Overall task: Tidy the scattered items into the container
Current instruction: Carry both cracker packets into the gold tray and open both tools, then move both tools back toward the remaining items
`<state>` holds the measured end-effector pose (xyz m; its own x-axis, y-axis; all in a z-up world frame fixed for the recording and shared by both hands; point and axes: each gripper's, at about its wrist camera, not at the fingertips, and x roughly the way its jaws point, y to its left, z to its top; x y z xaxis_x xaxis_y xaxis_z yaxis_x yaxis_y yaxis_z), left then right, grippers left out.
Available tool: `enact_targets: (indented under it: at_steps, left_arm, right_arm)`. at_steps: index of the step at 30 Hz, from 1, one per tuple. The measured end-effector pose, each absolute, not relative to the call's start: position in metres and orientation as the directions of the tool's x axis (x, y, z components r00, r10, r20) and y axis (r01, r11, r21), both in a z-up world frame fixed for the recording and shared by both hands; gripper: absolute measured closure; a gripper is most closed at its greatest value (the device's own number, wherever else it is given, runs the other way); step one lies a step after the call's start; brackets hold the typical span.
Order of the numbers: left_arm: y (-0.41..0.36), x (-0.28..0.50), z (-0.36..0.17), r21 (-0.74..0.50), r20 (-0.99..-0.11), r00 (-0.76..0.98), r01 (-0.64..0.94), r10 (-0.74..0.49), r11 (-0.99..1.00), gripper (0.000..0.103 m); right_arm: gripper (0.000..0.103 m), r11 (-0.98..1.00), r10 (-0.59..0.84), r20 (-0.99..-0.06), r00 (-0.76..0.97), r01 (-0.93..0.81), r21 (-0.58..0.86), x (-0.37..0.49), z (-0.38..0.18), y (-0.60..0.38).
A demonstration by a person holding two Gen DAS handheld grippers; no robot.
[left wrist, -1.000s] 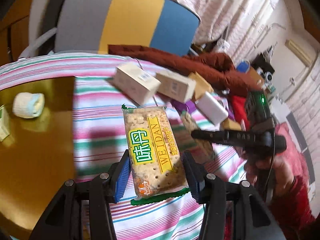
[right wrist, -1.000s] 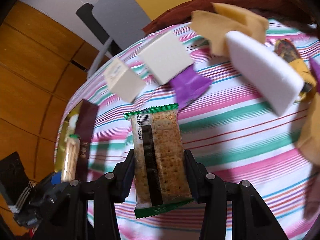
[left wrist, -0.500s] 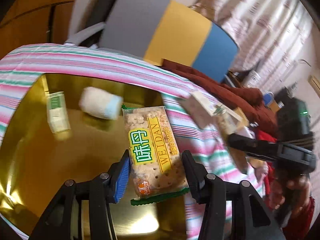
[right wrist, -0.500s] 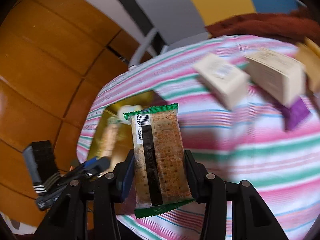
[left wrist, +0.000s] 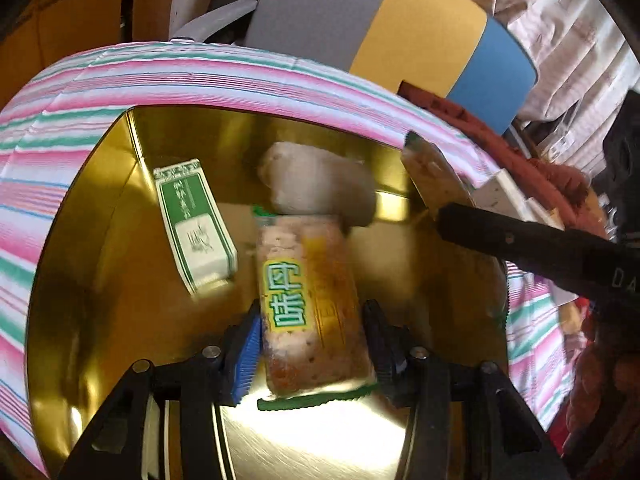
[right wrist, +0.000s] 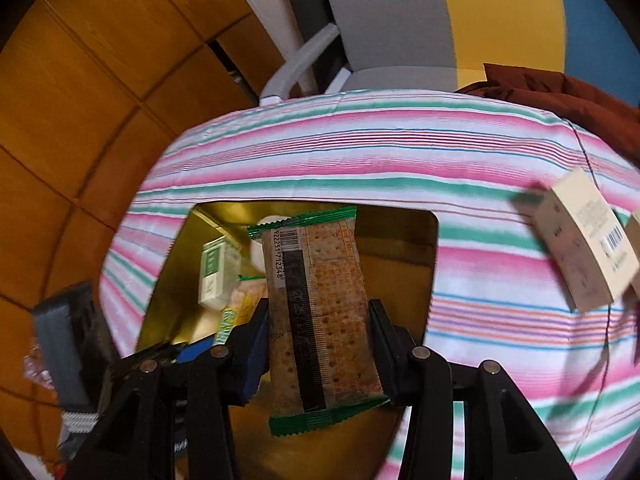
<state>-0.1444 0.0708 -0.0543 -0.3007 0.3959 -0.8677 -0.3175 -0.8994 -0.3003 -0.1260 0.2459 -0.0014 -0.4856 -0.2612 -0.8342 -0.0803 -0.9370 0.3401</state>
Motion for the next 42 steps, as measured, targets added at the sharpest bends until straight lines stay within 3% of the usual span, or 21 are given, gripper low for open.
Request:
enact_targets:
  at_steps: [7,10,15,23,42]
  left_arm:
    - [0.067,-0.161,-0.059,-0.287,-0.881,-0.297,-0.281,0.368,-0.916,0.055]
    - [0.062,-0.158,-0.058,-0.293,-0.89,-0.291,-0.222,0.35,-0.93,0.052]
    - [0.055,-0.144,-0.05,-0.35,-0.87,-0.312,-0.153,0.381,-0.924,0.048]
    - [0.054,-0.127,-0.032,-0.366,-0.837,-0.388,-0.127,0.386,-0.922,0.048]
    - [0.121,-0.071,-0.014,-0.386,-0.8,-0.355,-0.313,0.484,-0.868,0.048]
  right_arm:
    - [0.053,-0.952,-0.194,-0.851,-0.488,-0.117,0.284,-0.141,-0.01,0.24]
    - [0.044,-0.958,-0.192,-0.835,-0.515,-0.088,0.274,-0.133,-0.002,0.239]
    - [0.04,-0.975,-0.163,-0.796,-0.583,-0.028,0.22,-0.11,0.02,0.235]
    - [0.031,-0.967,-0.178,-0.737,-0.652,-0.023,0.254,-0.069,0.041,0.254]
    - [0.027,-0.951,-0.121,-0.754,-0.646,-0.142,0.275,0.004,0.021,0.335]
